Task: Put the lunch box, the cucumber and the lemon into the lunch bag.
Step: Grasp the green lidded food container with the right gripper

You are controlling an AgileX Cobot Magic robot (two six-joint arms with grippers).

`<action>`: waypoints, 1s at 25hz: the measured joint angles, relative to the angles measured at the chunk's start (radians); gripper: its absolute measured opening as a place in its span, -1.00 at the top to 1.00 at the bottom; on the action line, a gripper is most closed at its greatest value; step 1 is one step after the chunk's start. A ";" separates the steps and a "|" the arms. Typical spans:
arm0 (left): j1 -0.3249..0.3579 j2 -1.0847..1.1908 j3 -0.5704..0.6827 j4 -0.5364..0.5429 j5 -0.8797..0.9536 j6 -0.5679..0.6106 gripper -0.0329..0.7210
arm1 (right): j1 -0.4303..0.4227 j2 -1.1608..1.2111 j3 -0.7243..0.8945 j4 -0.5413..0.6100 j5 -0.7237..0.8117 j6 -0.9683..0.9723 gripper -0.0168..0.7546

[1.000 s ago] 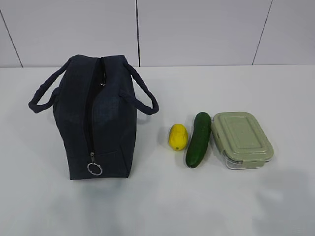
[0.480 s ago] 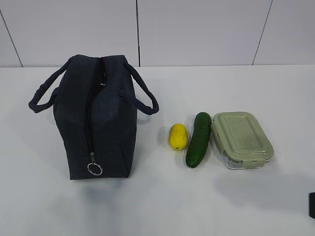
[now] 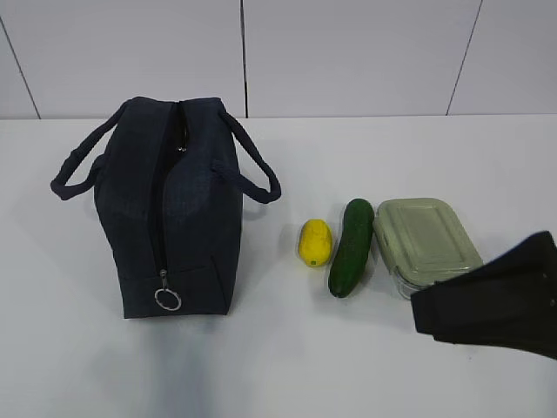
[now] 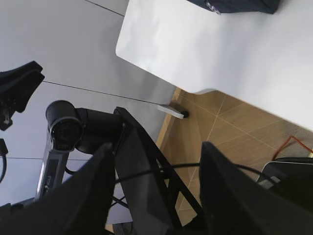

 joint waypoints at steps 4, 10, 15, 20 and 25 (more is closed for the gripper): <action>0.000 0.000 0.000 0.000 -0.001 0.000 0.29 | 0.000 0.137 -0.085 0.024 0.007 -0.056 -0.14; 0.000 0.000 0.000 0.000 -0.001 0.000 0.29 | -0.018 0.271 -0.244 -0.030 0.011 -0.067 -0.14; 0.000 0.000 0.000 0.000 -0.001 0.000 0.29 | -0.124 0.335 -0.328 -0.099 0.015 -0.056 -0.14; 0.000 0.000 0.000 0.000 -0.001 0.000 0.29 | -0.237 0.399 -0.385 -0.182 0.016 -0.055 -0.14; 0.000 0.000 0.000 0.000 -0.001 0.000 0.29 | -0.300 0.488 -0.440 -0.236 0.018 -0.060 -0.14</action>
